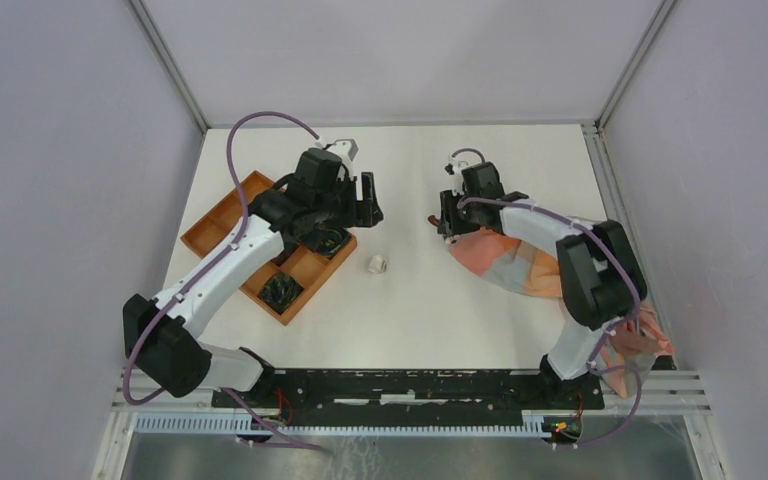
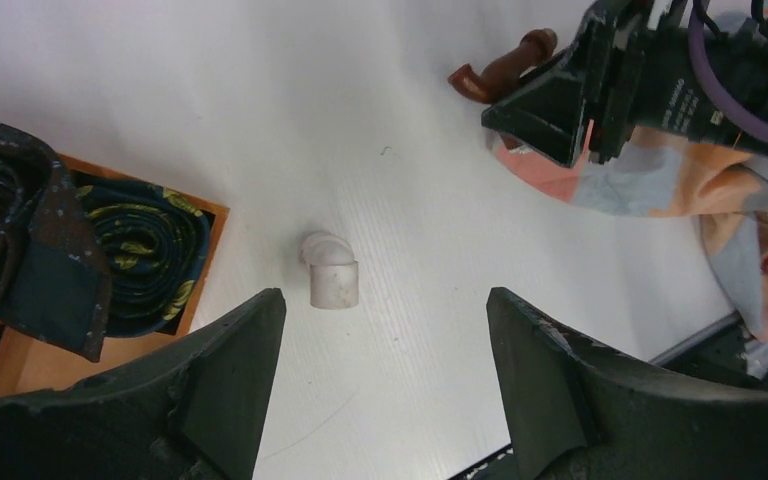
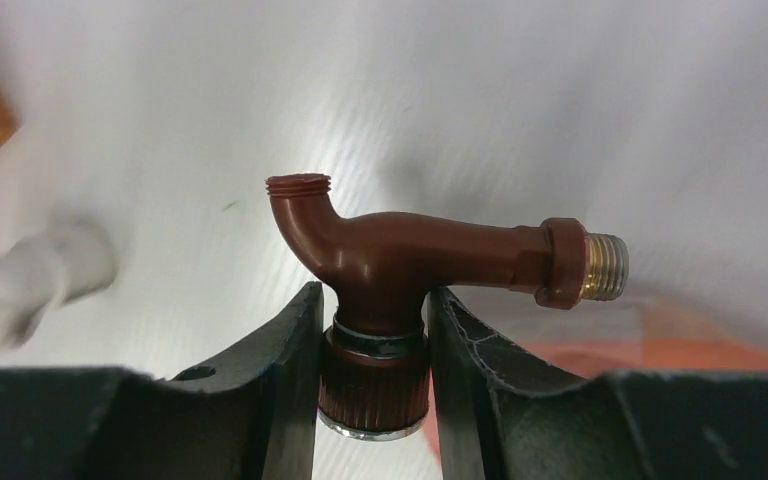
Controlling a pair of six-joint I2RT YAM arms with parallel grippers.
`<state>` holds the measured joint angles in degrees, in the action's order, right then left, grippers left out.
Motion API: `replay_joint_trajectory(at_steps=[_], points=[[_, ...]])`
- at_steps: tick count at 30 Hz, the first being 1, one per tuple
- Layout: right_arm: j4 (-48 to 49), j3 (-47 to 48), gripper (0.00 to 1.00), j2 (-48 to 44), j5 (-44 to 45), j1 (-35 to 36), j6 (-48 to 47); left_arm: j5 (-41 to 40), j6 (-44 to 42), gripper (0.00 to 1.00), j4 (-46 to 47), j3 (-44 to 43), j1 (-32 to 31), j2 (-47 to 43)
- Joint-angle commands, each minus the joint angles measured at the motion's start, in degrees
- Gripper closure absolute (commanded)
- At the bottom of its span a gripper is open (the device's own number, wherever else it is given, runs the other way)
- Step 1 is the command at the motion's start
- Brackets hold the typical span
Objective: Install the water faucets
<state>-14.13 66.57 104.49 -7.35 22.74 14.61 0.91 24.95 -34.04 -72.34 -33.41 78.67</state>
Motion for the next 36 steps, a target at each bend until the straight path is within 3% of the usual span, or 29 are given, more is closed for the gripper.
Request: replay_joint_trajectory(at_steps=[1, 6, 8, 10, 13, 17, 27, 36], points=[[12.18, -10.04, 1.00, -14.14, -14.48, 0.15, -4.74, 13.37, -2.69, 0.20, 2.80, -0.91, 1.15, -2.87], [23.52, -25.53, 1.00, -30.21, -24.08, 0.43, -8.01, 21.63, -1.20, 0.20, 4.72, 1.37, 1.15, -4.56], [28.15, -31.15, 1.00, -35.93, -26.66, 1.19, -9.53, 25.89, 0.14, 0.11, 6.07, 2.23, 1.15, -4.35], [32.04, -35.44, 1.00, -40.14, -30.40, 2.22, -11.50, 29.79, 1.37, 0.09, 8.15, 3.36, 1.11, -4.09], [35.64, -40.64, 1.00, -44.74, -34.79, 3.58, -14.10, 34.15, 2.45, 0.09, 11.02, 4.68, 1.15, -3.33], [35.36, -44.98, 1.00, -50.37, -34.33, 6.49, -20.83, 40.73, 3.87, 0.09, 13.03, 5.16, 0.91, -0.47], [27.97, -44.74, 1.00, -55.15, -35.80, 10.60, -31.11, 41.90, 4.55, 0.14, 13.72, 4.66, -5.00, 8.29], [24.21, -43.60, 1.00, -55.40, -34.57, 12.24, -33.75, 41.73, 7.22, 0.19, 15.93, 3.85, -6.04, 12.43]])
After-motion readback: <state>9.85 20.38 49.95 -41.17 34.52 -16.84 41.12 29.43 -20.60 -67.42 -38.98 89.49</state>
